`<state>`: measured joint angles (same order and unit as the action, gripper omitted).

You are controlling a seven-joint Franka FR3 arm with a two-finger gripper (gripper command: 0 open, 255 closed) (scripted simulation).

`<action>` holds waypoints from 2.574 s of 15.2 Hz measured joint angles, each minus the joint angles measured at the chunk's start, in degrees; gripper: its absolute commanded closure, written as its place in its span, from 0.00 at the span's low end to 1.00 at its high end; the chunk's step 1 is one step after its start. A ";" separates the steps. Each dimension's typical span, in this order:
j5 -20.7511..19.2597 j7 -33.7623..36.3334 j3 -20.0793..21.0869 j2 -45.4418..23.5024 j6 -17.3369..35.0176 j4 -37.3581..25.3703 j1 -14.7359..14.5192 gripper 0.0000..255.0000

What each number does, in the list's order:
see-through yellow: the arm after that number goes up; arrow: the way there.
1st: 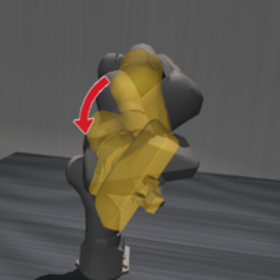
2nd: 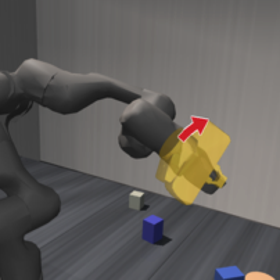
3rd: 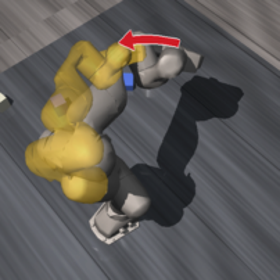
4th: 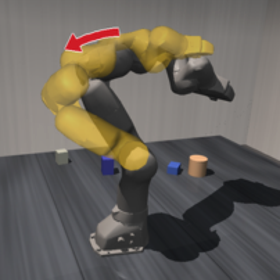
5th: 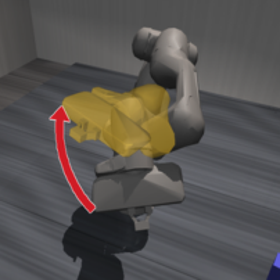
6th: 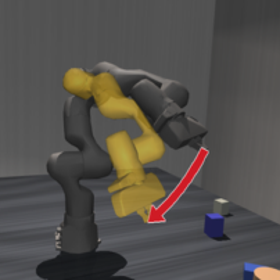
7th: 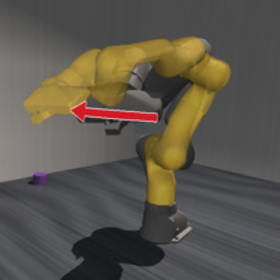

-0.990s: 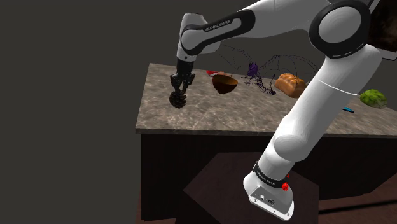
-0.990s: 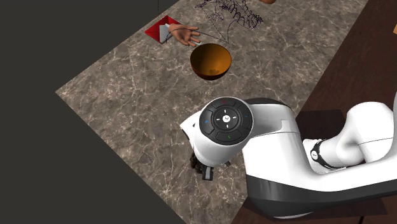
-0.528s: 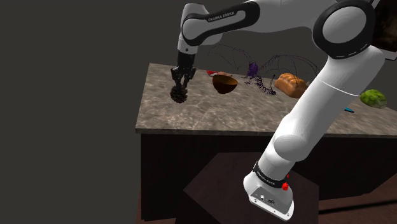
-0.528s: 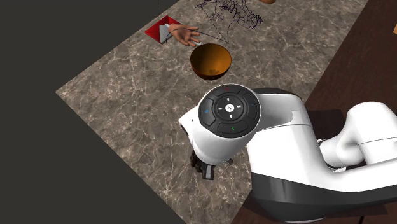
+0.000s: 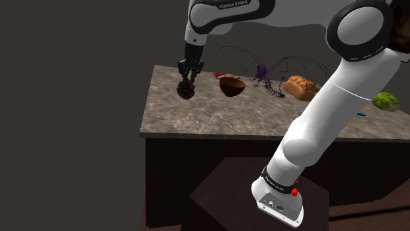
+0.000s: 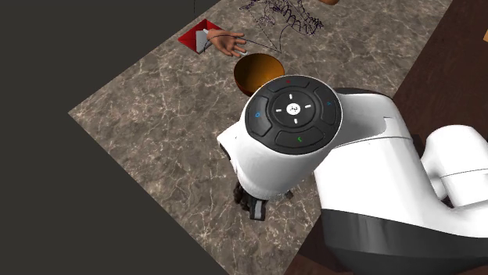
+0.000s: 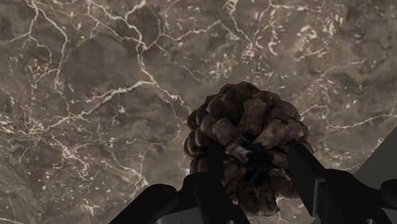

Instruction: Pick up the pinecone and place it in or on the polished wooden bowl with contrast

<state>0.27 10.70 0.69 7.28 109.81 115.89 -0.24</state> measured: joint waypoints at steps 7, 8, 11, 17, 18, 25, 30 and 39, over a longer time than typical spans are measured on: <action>0.00 0.04 0.01 0.48 -5.28 -4.80 -0.01 1.00; 0.00 0.10 0.04 0.50 -6.02 -5.53 -0.03 1.00; -0.01 0.03 0.00 0.43 -8.56 -8.15 0.00 1.00; -0.02 0.02 -0.03 -0.14 -13.01 -13.15 0.02 1.00; -0.05 -0.55 -0.34 -0.11 -13.42 -13.53 0.27 1.00; -0.61 -9.29 -5.43 1.37 -15.11 -13.71 4.09 1.00; -0.80 -16.09 -9.38 -0.47 -15.53 -15.96 6.96 1.00; 0.21 -29.47 -16.70 -6.31 -19.26 -25.35 12.95 1.00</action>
<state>0.47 -18.77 -16.01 0.97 90.55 90.54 12.71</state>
